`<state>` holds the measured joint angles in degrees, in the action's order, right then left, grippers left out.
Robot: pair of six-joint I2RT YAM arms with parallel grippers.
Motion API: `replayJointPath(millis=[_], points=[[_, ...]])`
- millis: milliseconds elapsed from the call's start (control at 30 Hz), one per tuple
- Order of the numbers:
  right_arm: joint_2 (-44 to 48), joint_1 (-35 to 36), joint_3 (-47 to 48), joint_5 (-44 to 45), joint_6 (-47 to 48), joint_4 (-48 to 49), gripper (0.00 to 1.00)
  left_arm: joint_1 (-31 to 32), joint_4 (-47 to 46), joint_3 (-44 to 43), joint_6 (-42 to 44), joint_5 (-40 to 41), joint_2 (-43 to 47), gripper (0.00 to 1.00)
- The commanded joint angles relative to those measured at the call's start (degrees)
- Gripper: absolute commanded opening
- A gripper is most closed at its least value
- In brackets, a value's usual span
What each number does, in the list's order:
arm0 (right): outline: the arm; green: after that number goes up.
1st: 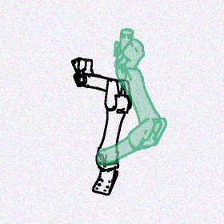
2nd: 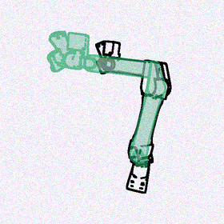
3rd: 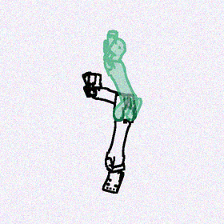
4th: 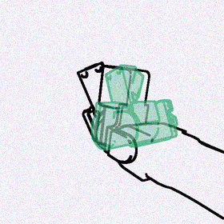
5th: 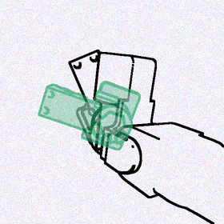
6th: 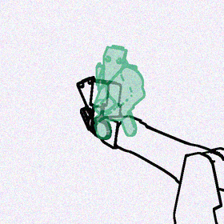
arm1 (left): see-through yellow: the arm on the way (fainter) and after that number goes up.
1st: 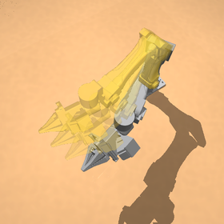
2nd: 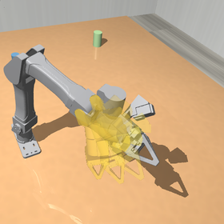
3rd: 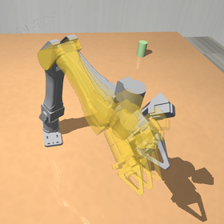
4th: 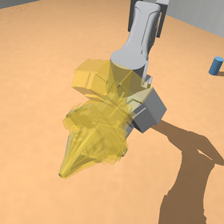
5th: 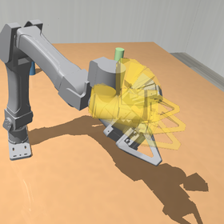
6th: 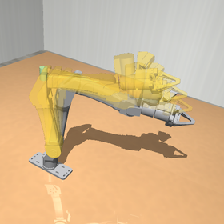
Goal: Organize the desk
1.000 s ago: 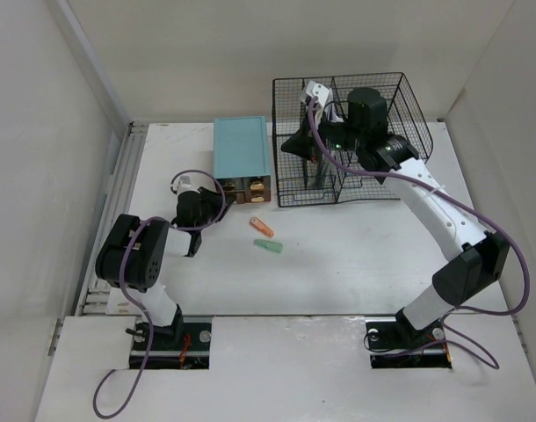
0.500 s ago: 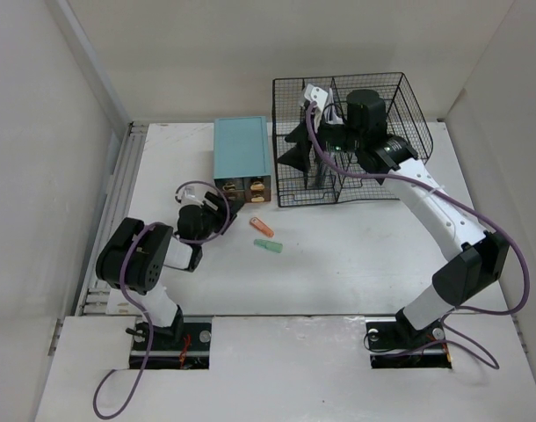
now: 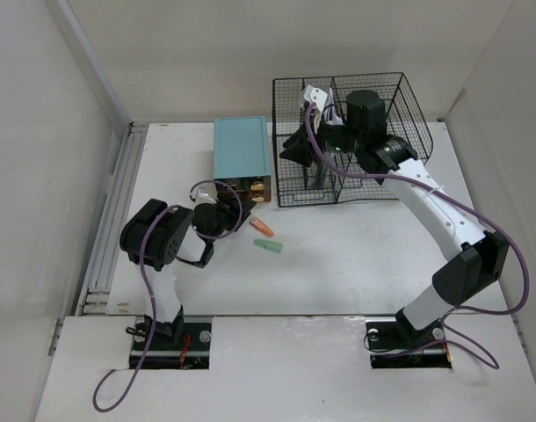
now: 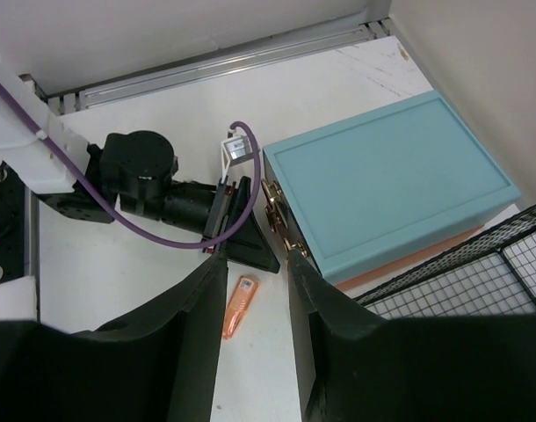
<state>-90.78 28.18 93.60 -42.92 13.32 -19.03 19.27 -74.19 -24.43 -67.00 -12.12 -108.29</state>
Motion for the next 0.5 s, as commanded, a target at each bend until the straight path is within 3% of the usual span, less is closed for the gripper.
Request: replayJointPath(millis=[0, 467], points=[[2.3, -0.2, -0.5, -1.3, 0.2, 2.2, 0.39, 0.7, -9.2, -1.6, -2.1, 1.6, -1.7, 0.5], [0.6, -0.2, -0.5, -3.5, 0.2, 2.2, 0.39, 2.3, -19.8, -2.2, -7.0, 8.2, -5.5, 0.5]])
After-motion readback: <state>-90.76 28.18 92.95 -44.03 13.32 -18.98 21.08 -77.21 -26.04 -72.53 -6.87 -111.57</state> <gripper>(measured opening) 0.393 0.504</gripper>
